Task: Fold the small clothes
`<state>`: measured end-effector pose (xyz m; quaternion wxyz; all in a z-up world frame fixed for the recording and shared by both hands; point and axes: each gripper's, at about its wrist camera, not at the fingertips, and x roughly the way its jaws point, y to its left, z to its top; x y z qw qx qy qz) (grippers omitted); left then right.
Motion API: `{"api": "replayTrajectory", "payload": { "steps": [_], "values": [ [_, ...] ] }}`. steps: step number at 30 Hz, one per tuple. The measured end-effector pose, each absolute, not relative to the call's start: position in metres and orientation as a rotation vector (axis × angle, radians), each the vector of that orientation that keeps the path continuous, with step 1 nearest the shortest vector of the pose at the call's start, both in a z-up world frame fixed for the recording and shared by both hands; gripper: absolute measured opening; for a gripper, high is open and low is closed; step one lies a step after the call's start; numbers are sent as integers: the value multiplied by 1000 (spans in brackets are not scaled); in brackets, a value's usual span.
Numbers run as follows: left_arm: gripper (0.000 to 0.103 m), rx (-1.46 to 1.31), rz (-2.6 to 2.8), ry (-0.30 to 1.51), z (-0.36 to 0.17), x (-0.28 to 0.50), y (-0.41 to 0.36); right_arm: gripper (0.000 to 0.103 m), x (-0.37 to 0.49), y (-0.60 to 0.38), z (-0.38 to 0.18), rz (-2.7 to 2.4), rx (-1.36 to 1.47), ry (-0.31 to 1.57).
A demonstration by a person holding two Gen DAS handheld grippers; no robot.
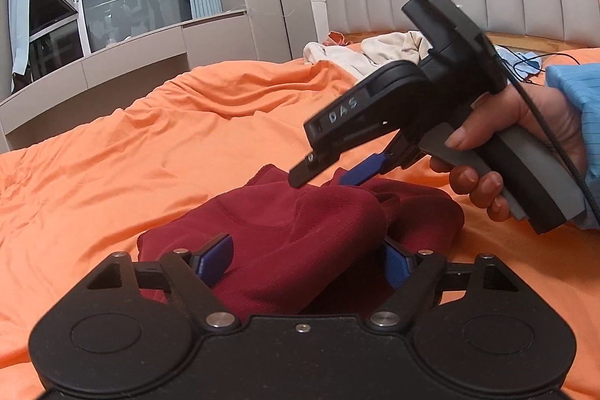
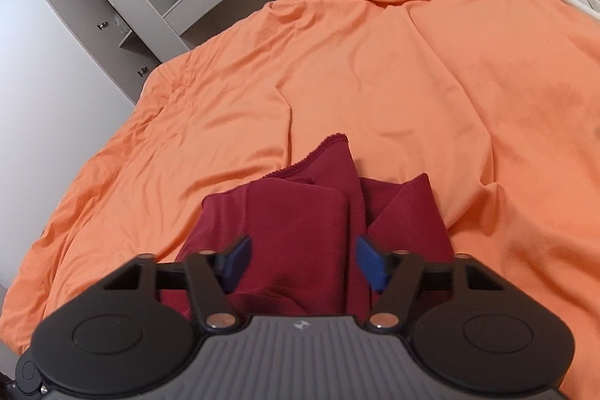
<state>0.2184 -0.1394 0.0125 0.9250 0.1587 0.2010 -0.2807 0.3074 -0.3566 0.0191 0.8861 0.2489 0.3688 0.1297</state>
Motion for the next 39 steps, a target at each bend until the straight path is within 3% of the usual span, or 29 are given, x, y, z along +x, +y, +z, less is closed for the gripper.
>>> {"api": "replayTrajectory", "payload": {
  "steps": [5, 14, 17, 26, 39],
  "values": [
    [67, 339, -598, 414, 10, 215, -142, 52, 309, -354, 15, 266, 500, 783],
    [44, 403, -630, 418, 2, 210, -153, 52, 309, -349, 5, 268, 477, 814],
    [40, 408, -627, 416, 0, 209, -153, 46, 308, -349, 7, 256, 468, 802],
    [37, 408, -626, 413, 0, 207, -152, 28, 306, -343, 8, 240, 419, 796],
    [36, 410, -625, 410, 0, 207, -152, 21, 294, -321, 22, 261, 236, 735]
  ]
}}
